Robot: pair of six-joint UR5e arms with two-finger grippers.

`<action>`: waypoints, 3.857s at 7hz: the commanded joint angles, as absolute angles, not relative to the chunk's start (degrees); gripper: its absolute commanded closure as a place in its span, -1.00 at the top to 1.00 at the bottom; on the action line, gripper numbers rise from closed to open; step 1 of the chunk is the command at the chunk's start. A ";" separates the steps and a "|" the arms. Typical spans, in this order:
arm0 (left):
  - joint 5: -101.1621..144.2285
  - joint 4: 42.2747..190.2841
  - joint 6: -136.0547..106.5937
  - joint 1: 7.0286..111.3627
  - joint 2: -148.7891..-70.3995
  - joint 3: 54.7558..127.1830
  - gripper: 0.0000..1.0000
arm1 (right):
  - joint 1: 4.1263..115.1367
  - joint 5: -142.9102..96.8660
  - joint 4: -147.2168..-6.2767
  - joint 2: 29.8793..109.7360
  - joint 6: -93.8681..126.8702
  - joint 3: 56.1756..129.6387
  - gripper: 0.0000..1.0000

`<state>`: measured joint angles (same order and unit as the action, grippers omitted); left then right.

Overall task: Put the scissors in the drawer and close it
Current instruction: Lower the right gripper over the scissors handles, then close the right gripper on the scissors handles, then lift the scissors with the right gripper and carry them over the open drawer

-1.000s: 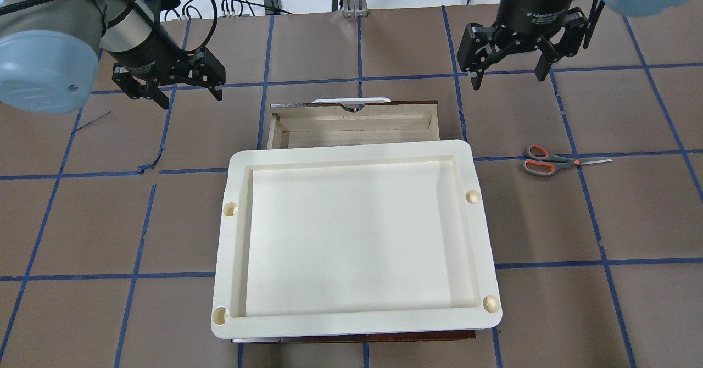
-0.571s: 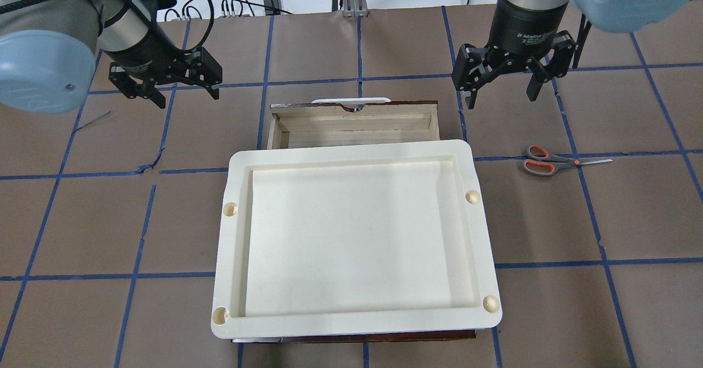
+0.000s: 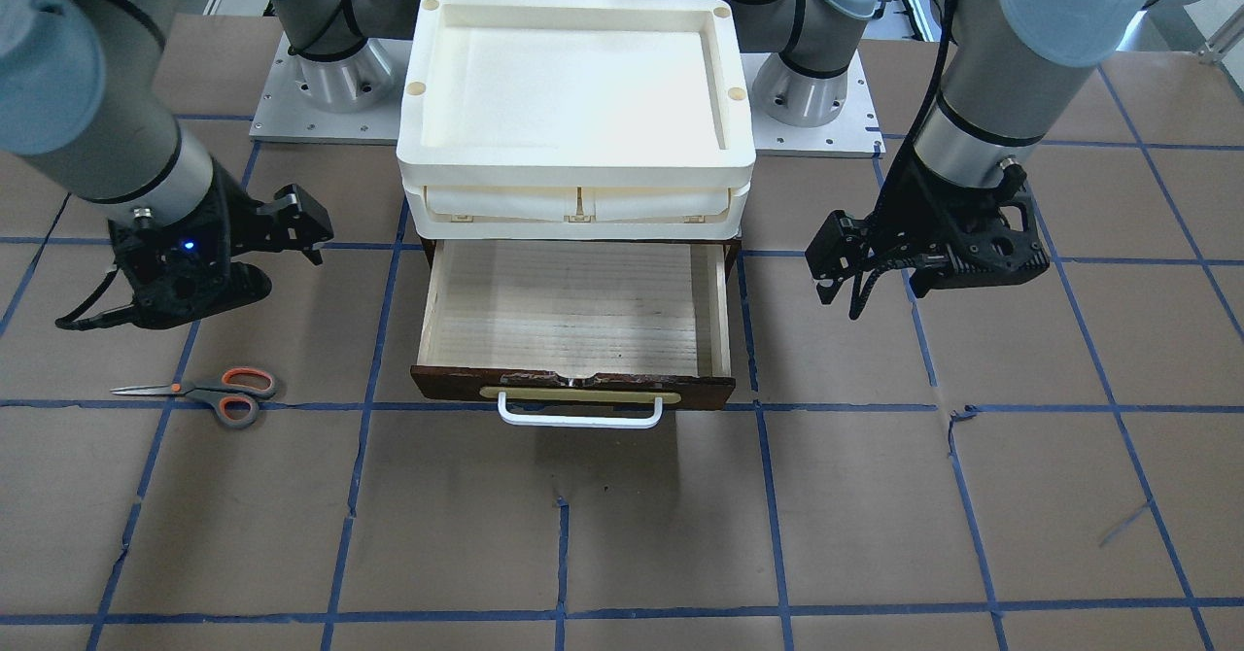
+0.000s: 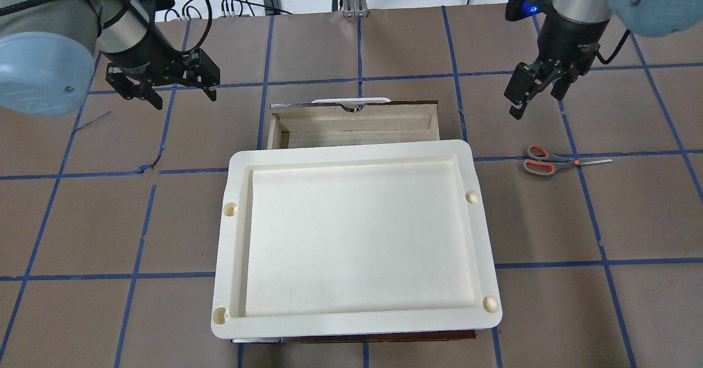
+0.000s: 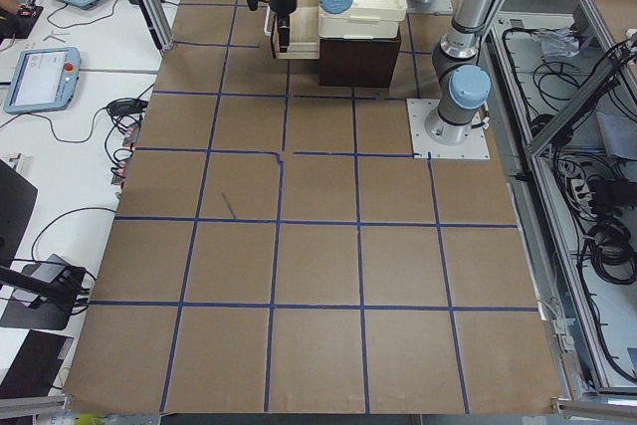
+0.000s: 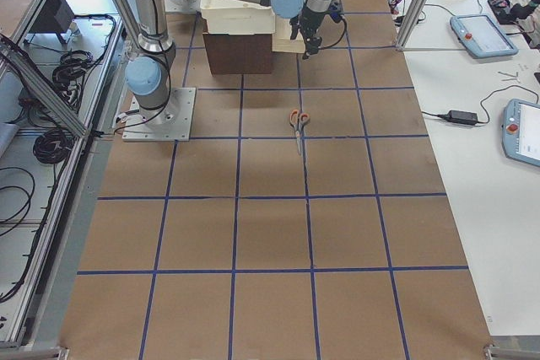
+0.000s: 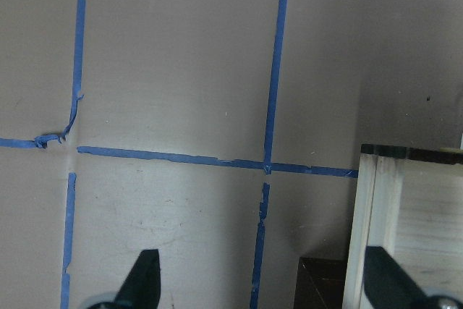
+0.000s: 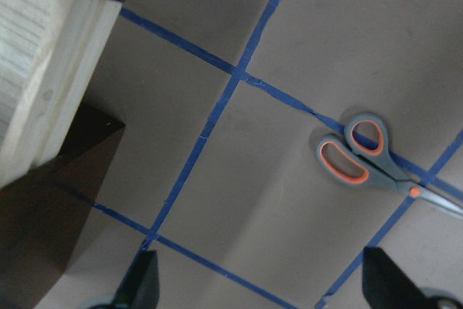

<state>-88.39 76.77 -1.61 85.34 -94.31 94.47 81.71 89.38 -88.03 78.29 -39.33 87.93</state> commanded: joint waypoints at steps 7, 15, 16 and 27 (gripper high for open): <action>-88.51 76.90 -1.58 85.17 -94.66 94.66 1.00 | 69.46 86.76 -127.56 72.00 -95.22 109.91 0.99; -88.33 77.96 -1.67 85.17 -94.66 94.31 1.00 | 67.94 89.39 -141.24 67.93 -115.22 115.93 -0.22; -88.42 78.31 -1.67 85.08 -95.09 93.70 1.00 | 67.94 88.95 -141.24 67.94 -115.40 115.75 -0.49; -88.42 80.24 -1.67 85.17 -95.01 93.25 1.00 | 92.69 88.68 -106.13 79.02 -68.80 88.82 -0.80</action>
